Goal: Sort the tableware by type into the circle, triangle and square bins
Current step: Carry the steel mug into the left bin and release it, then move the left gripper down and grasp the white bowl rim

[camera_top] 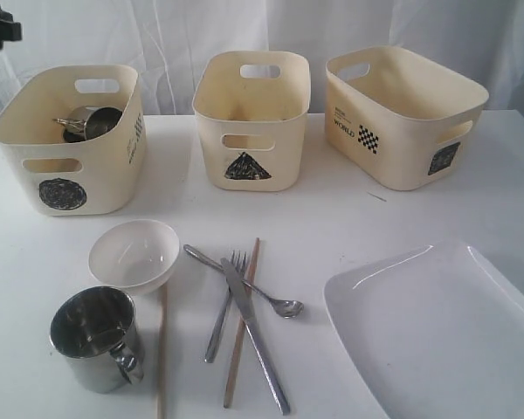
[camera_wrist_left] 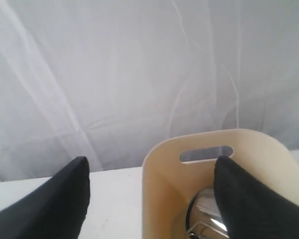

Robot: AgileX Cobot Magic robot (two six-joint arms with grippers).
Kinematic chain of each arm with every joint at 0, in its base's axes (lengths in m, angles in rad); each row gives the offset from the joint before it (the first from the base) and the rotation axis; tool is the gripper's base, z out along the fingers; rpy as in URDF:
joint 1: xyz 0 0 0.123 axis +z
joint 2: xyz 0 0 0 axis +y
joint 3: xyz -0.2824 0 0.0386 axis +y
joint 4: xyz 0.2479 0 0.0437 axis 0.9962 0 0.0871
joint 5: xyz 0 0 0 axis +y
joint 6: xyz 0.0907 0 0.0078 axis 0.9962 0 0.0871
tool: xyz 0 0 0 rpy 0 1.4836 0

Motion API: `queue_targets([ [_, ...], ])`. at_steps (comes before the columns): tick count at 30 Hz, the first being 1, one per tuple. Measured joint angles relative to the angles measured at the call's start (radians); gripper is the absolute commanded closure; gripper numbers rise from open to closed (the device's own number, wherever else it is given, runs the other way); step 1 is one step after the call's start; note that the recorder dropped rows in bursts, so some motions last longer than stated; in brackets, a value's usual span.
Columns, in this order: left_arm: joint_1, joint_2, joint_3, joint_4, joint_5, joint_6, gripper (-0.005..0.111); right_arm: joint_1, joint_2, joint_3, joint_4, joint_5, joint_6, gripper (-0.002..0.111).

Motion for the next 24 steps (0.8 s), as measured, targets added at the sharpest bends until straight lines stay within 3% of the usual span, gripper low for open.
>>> queue_targets([
  [4, 0.000, -0.136, 0.028, 0.133, 0.027, -0.290, 0.056, 0.000, 0.000, 0.000, 0.000, 0.000, 0.000, 0.108],
  [6, 0.000, -0.216, 0.054, 0.249, -0.031, -0.414, 0.065, 0.000, 0.000, 0.000, 0.000, 0.000, 0.000, 0.108],
  [10, 0.000, -0.310, 0.100, 0.516, -0.317, -0.658, 0.082, 0.000, 0.000, 0.000, 0.000, 0.000, 0.000, 0.108],
  [14, -0.002, -0.312, 0.203, 0.606, -0.663, -0.853, 0.097, 0.000, 0.000, 0.000, 0.000, 0.000, 0.000, 0.108],
  [16, -0.004, -0.304, 0.281, 0.626, -0.715, -0.885, 0.107, 0.000, 0.000, 0.000, 0.000, 0.000, 0.000, 0.108],
  [19, -0.004, -0.300, 0.416, 0.646, -0.583, -0.882, 0.107, 0.000, 0.000, 0.000, 0.000, 0.000, 0.000, 0.108],
  [24, -0.006, -0.308, 0.546, 0.655, -0.103, -0.934, 0.107, 0.000, 0.000, 0.000, 0.000, 0.000, 0.000, 0.108],
])
